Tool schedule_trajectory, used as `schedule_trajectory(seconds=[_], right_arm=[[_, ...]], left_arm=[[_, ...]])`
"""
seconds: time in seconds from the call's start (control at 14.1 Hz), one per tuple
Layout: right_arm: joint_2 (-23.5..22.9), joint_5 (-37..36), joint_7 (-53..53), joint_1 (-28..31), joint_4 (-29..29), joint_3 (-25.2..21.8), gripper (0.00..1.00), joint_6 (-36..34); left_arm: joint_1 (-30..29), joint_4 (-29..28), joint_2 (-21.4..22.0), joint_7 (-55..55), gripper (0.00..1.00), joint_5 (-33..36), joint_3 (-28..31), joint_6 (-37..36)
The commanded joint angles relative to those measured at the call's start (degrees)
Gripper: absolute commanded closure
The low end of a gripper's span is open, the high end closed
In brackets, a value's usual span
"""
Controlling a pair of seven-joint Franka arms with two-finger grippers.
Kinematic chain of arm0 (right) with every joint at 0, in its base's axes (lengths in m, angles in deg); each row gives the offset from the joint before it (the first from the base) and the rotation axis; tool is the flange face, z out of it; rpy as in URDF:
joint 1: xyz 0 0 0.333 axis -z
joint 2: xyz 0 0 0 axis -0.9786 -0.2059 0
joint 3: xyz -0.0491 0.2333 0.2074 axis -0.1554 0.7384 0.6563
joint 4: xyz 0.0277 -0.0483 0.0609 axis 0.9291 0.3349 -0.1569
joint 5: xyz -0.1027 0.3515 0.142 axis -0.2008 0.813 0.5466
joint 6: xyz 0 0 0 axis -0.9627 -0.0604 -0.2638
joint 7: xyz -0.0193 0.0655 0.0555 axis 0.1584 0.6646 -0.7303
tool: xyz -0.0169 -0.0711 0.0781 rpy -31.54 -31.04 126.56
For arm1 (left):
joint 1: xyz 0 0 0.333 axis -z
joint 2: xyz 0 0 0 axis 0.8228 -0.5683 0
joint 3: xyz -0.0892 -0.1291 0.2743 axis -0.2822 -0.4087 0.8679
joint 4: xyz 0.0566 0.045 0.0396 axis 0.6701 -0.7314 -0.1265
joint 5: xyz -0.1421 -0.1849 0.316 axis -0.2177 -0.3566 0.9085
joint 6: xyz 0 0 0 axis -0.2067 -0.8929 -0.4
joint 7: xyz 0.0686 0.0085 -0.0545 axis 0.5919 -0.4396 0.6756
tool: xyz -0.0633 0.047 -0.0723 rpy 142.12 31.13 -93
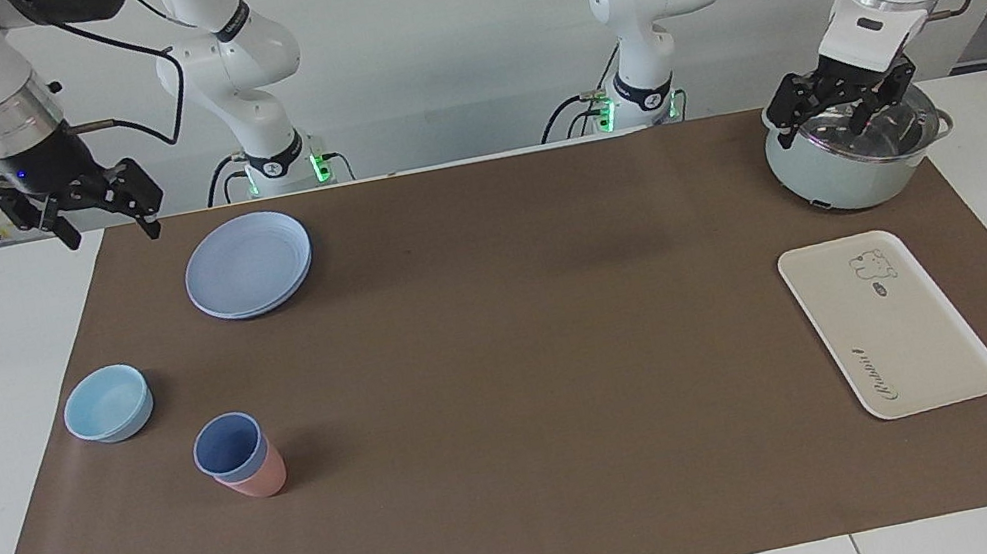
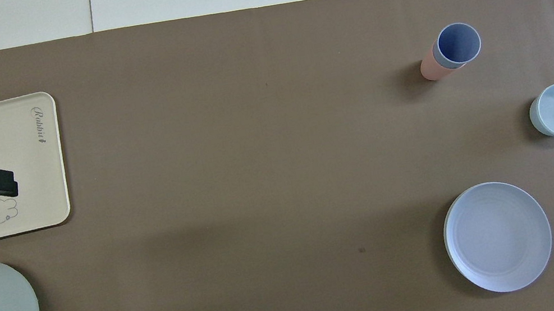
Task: Place cup on tray
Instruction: 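Raise the right gripper from rest toward the blue cup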
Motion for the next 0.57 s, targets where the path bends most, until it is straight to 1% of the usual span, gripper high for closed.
schedule_trajectory(seconds=[0.0, 0.14, 0.21, 0.28, 0.36, 0.43, 0.5], right_arm=[[1.1, -0.3, -0.7, 0.2, 1.4, 0.4, 0.00, 0.4], [1.2, -0.3, -0.9, 0.1, 1.4, 0.4, 0.00, 0.0], [1.6, -0.3, -0.8, 0.0, 2.6, 0.4, 0.00, 0.8], [3.6, -0.3, 0.1, -0.1, 6.8, 0.4, 0.00, 4.2], [5.0, -0.2, 3.0, -0.1, 10.8, 0.4, 0.00, 10.4], [6.1, -0.2, 9.9, 0.0, 14.6, 0.4, 0.00, 15.5], [6.1, -0.2, 18.1, 0.7, 16.8, 0.3, 0.00, 19.5]], left_arm=[[-0.7, -1.4, 1.6, -0.1, 0.00, 1.0, -0.1, -0.7], [-0.6, -1.4, 1.6, -0.1, 0.00, 1.0, -0.2, -0.7], [-0.5, -1.4, 1.6, -0.1, 0.00, 1.0, -0.2, -0.7], [-0.6, -1.4, 1.6, -0.1, 0.00, 1.0, -0.2, -0.6], [-0.6, -1.4, 1.6, -0.1, 0.00, 1.0, -0.1, -0.7], [-0.6, -1.4, 1.6, -0.1, 0.00, 1.0, -0.2, -0.7], [-0.6, -1.4, 1.6, -0.1, 0.00, 1.0, -0.2, -0.7]])
